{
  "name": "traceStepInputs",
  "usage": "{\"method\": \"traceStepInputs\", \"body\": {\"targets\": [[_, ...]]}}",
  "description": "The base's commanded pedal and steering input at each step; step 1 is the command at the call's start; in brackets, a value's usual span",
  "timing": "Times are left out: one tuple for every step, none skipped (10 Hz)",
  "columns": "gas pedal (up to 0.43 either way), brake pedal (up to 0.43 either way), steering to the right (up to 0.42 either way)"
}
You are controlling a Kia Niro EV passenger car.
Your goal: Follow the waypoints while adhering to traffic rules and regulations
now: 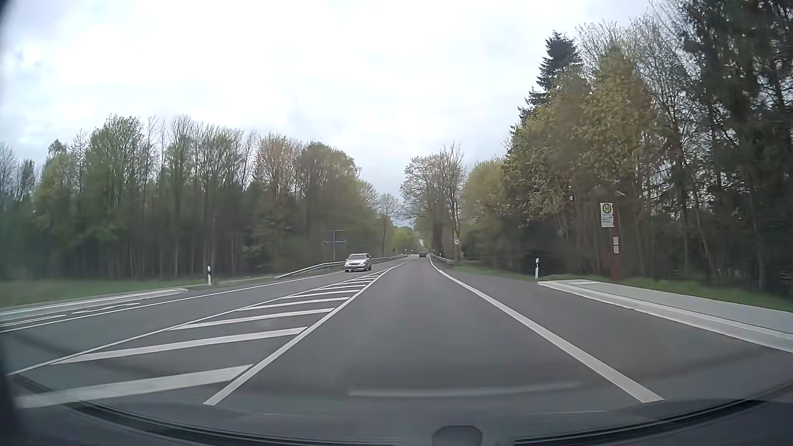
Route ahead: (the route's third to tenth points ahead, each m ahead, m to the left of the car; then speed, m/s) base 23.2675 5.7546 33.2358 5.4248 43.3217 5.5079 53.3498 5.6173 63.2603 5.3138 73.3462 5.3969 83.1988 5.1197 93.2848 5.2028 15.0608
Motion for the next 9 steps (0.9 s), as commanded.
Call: {"method": "traceStepInputs", "body": {"targets": [[0.311,0.006,0.000],[0.299,0.000,-0.001],[0.299,0.000,-0.001],[0.287,0.000,-0.001],[0.280,0.000,-0.001],[0.280,0.000,-0.001],[0.280,0.000,-0.001],[0.280,0.000,-0.001],[0.280,0.000,-0.001]]}}
